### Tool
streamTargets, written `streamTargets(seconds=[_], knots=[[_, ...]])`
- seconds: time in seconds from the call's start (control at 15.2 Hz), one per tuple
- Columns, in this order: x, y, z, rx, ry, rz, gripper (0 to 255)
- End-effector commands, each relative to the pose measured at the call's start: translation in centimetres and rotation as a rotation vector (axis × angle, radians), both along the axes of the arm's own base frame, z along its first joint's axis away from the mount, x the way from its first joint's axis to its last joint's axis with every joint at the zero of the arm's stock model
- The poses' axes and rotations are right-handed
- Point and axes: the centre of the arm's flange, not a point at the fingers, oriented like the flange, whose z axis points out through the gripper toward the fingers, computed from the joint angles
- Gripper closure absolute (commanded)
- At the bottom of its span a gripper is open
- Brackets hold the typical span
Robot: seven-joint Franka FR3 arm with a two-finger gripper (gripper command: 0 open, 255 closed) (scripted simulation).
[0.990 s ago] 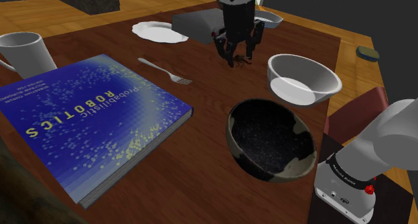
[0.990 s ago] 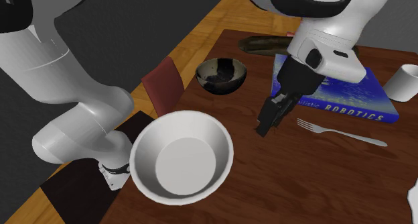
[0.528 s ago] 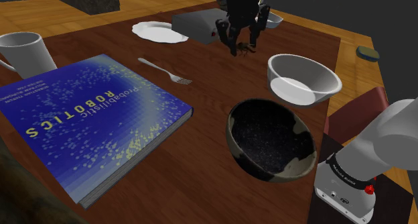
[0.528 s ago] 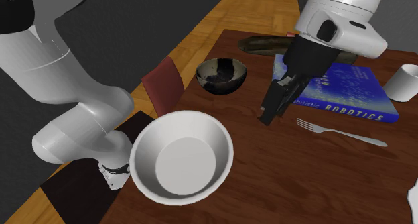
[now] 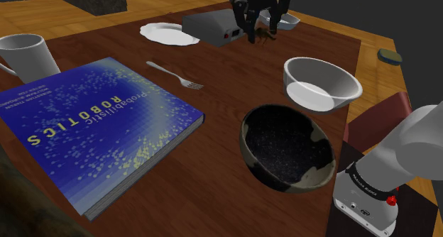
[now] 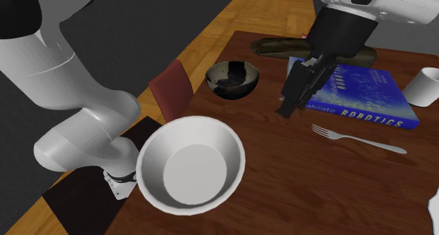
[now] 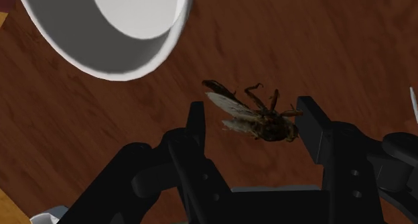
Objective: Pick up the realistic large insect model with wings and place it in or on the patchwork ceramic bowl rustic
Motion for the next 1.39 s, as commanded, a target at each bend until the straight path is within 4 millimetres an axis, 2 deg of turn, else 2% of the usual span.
streamTargets(seconds=[0.0, 0.2, 1.32], knots=[[-0.1, 0.1, 1.0, 0.000, 0.000, 0.000, 255], [-0.1, 0.1, 2.2, 0.000, 0.000, 0.000, 255], [-19.1, 12.0, 2.4, 0.000, 0.000, 0.000, 255]])
